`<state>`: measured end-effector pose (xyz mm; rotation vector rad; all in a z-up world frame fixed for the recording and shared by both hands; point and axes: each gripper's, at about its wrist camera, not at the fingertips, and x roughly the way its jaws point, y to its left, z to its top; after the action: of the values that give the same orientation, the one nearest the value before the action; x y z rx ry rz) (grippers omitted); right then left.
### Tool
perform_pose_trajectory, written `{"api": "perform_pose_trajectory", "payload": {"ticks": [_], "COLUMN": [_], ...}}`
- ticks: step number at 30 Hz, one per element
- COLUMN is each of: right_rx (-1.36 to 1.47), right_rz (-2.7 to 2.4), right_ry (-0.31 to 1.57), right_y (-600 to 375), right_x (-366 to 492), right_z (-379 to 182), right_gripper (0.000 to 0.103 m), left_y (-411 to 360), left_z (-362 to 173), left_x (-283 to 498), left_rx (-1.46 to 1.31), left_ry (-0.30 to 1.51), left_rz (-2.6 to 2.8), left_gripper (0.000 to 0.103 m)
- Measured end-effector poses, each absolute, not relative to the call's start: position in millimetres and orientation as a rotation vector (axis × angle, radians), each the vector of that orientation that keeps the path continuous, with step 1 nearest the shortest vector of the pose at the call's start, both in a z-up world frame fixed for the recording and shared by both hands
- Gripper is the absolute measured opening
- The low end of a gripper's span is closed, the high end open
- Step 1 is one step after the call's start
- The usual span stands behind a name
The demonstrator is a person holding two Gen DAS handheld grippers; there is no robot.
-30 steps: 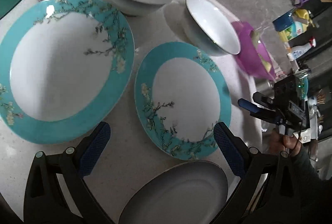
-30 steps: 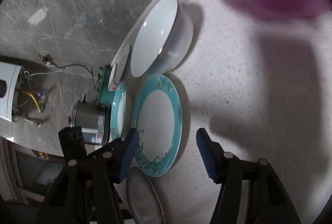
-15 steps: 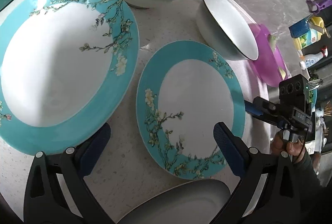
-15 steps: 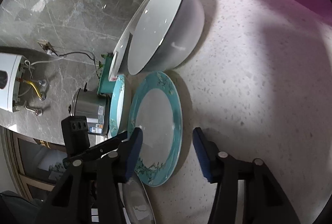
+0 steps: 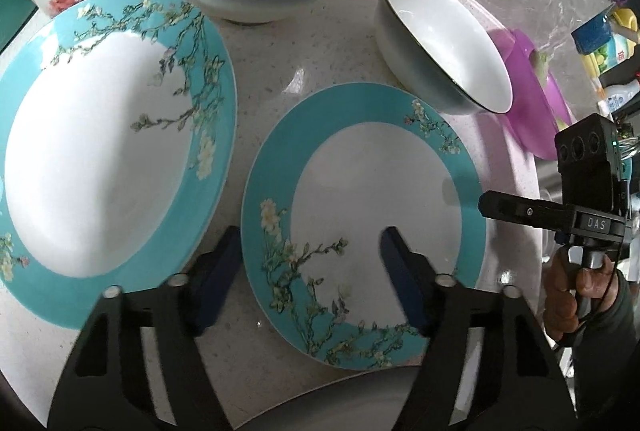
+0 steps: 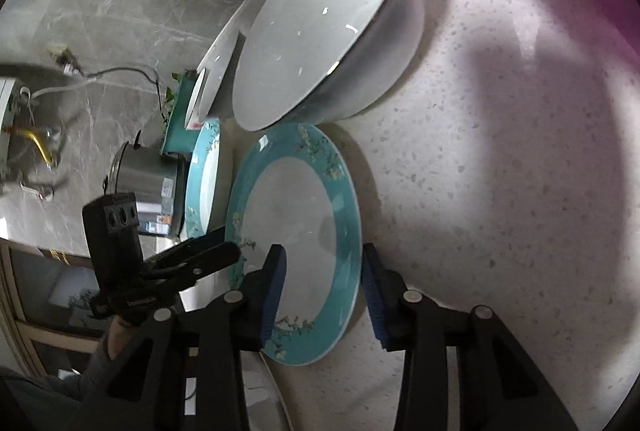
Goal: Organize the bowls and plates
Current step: 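Close both grippers on the rim of the smaller teal floral plate, then lift the teal floral plate and lower it onto the grey-rimmed plate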
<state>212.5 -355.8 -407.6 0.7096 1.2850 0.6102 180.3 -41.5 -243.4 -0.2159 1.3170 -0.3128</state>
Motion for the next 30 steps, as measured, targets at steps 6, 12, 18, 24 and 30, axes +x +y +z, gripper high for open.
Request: {"api": "perform_pose_trajectory", "payload": {"ticks": [6, 12, 18, 24, 30], "right_rx": [0.699, 0.628, 0.583, 0.629, 0.640], "right_rz": [0.593, 0.520, 0.493, 0.485, 0.470], "right_ry": [1.318, 1.351, 1.346, 1.333, 1.329], "right_y": [-354, -354, -354, -360, -360], "right_x": [213, 214, 211, 206, 203], "right_z": [-406, -406, -401, -397, -394], "right_gripper": [0.039, 0.010, 0.011, 0.011, 0.011], "left_y": [-40, -26, -23, -24, -28], "left_z": [-244, -245, -245, -245, -238], "left_x": [185, 188, 188, 187, 187], "left_rx": [-0.200, -0.215, -0.166, -0.161, -0.150], "left_ry": [1.333, 1.349, 1.362, 1.367, 1.359], "left_rz": [-0.330, -0.326, -0.313, -0.310, -0.326], "left_gripper": [0.061, 0.036, 0.021, 0.019, 0.018]}}
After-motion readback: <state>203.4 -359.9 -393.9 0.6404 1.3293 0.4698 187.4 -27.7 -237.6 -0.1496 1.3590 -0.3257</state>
